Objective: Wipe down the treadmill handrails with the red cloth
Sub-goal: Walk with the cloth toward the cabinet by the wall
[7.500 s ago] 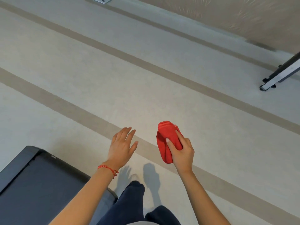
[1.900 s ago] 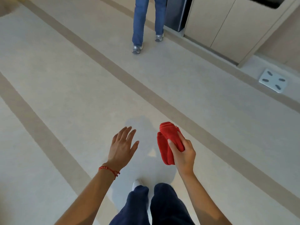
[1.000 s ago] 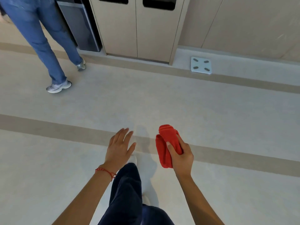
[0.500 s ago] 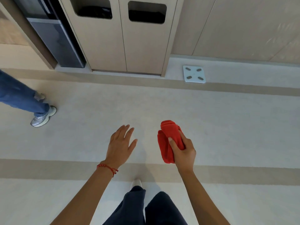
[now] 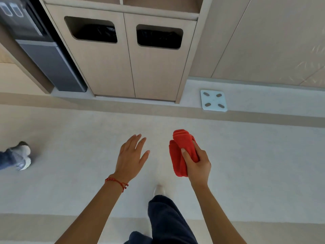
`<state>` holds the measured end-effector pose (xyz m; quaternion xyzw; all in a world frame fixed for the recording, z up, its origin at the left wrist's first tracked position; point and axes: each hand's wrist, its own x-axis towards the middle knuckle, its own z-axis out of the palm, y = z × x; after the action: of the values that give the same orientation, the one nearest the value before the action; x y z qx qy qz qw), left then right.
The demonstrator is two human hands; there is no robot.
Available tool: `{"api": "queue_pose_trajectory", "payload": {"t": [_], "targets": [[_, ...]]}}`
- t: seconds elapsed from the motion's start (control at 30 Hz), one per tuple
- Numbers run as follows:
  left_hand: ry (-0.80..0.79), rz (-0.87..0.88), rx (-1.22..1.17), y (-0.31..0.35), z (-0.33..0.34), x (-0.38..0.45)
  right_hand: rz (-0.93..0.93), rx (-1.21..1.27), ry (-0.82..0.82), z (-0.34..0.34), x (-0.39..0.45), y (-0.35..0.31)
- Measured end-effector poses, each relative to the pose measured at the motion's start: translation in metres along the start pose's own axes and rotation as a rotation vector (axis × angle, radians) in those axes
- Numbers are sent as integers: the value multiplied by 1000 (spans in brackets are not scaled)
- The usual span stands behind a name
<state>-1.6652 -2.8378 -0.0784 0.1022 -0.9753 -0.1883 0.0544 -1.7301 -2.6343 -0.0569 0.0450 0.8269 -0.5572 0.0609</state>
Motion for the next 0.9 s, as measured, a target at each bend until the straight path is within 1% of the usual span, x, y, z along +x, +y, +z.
{"api": "queue_pose_trajectory", "payload": {"t": [0.3, 0.43, 0.57, 0.73, 0.9], "targets": [[53, -33, -9, -29, -16, 146, -26, -17, -9, 43, 144, -62], [29, -27, -7, -53, -20, 211, -41, 1, -1, 77, 201, -86], [27, 1, -8, -81, -24, 286, -50, 16, 22, 116, 259, -113], [31, 53, 6, -115, -47, 381, -44, 37, 50, 162, 331, -154], [25, 95, 13, -133, -62, 456, -54, 83, 92, 184, 386, -185]]}}
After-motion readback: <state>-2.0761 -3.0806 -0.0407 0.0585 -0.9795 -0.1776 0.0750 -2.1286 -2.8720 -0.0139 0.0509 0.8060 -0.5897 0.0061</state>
